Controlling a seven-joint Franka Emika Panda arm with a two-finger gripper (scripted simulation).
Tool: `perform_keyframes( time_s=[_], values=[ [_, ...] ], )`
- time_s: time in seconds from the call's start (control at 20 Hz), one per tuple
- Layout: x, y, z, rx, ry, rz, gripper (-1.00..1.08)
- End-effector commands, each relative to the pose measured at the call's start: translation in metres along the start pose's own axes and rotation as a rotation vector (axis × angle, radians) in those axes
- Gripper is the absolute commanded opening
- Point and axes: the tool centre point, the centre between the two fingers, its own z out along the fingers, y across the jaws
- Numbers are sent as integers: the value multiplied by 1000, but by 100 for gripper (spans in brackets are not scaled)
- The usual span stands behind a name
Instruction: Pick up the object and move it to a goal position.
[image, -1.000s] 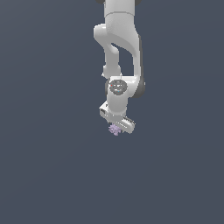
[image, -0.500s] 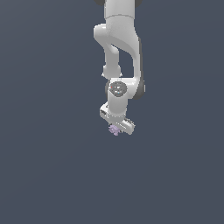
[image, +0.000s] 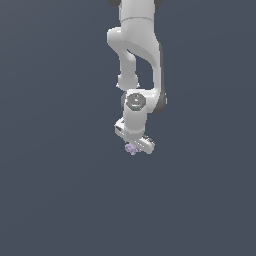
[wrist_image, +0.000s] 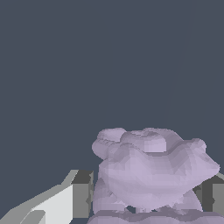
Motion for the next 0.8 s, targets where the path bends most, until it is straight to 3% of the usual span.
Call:
perform_keyframes(
  time_s=[0.0, 0.75],
  values=[
    [0, -6, -1, 0, 0, -1, -100],
    [4, -97, -14, 0, 0, -1, -100]
  ],
)
